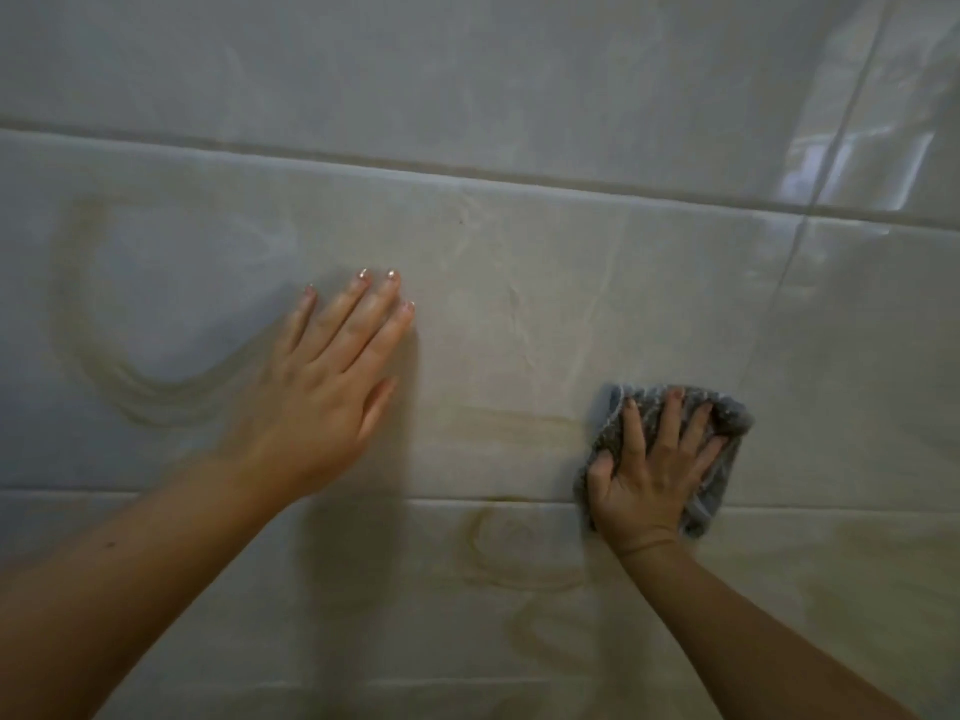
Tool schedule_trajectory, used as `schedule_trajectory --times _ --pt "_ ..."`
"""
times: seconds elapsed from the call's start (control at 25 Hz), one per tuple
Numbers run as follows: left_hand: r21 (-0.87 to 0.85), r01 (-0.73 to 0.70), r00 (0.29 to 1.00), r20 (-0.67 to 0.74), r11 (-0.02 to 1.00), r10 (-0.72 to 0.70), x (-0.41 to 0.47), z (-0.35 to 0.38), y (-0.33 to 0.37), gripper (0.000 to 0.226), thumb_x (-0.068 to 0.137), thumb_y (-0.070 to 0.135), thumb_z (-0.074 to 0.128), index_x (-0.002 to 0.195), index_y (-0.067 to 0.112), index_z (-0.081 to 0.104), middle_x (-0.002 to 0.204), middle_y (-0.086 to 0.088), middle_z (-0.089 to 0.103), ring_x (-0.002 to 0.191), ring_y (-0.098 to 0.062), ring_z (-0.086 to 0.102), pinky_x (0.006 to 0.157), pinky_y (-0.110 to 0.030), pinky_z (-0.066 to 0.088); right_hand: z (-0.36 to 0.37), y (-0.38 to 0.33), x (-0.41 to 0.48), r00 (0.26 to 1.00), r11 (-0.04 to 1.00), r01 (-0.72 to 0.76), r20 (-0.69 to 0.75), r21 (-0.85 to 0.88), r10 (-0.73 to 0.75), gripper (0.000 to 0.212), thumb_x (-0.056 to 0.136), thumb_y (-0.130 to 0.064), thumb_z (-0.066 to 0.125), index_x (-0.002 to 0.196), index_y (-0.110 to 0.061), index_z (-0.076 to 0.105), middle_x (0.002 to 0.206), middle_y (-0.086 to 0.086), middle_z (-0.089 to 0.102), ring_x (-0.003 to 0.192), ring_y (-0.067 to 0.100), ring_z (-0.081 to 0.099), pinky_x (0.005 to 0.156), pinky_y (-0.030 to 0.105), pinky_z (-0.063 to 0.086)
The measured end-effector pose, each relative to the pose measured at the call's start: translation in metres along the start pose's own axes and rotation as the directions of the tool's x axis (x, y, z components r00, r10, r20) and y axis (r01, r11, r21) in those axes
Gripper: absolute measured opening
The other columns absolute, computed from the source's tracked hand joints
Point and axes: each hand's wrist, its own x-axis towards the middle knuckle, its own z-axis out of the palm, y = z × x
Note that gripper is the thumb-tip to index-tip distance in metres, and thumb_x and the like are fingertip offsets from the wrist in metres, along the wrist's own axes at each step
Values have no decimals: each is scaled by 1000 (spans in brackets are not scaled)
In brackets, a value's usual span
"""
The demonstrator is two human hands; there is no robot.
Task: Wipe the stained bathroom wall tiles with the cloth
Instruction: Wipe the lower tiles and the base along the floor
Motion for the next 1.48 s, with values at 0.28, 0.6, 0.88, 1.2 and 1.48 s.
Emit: schedule_trajectory --times 0.28,0.6,0.88,1.2,1.48 --pt "12 39 999 35 999 -39 -29 3 -16 60 96 29 38 152 8 32 161 -13 24 150 -29 20 119 -53 19 5 -35 -17 913 914 405 50 18 -405 64 81 -38 53 142 -36 38 163 1 12 150 31 7 112 66 13" --pt "17 101 995 2 995 -101 -47 -4 -25 61 95 24 46 152 7 31 160 -15 24 150 -29 20 118 -55 22 10 -127 24 904 902 427 -9 69 -428 57 88 -39 51 143 -34 41 153 6 32 148 34 13 114 64 7" --pt "64 184 982 36 981 -187 -80 -21 -55 61 94 24 46 151 6 33 160 -14 26 149 -30 23 118 -53 23 1 -136 58 804 804 594 1 32 -594 60 88 -43 57 145 -36 40 157 5 29 145 35 19 115 61 7" --pt "99 297 949 77 950 -305 -128 -40 -89 61 96 28 44 151 7 33 161 -14 25 150 -29 20 119 -53 22 15 -211 -1 627 637 764 119 98 -770 67 88 -45 58 149 -34 33 160 3 20 148 33 10 116 59 3" --pt "91 359 931 33 929 -364 -132 -53 -123 61 95 28 43 151 7 33 160 -13 27 150 -28 21 118 -53 23 -5 -254 135 806 804 592 -31 51 -591 57 93 -42 50 147 -30 39 158 11 28 145 40 21 115 62 6"
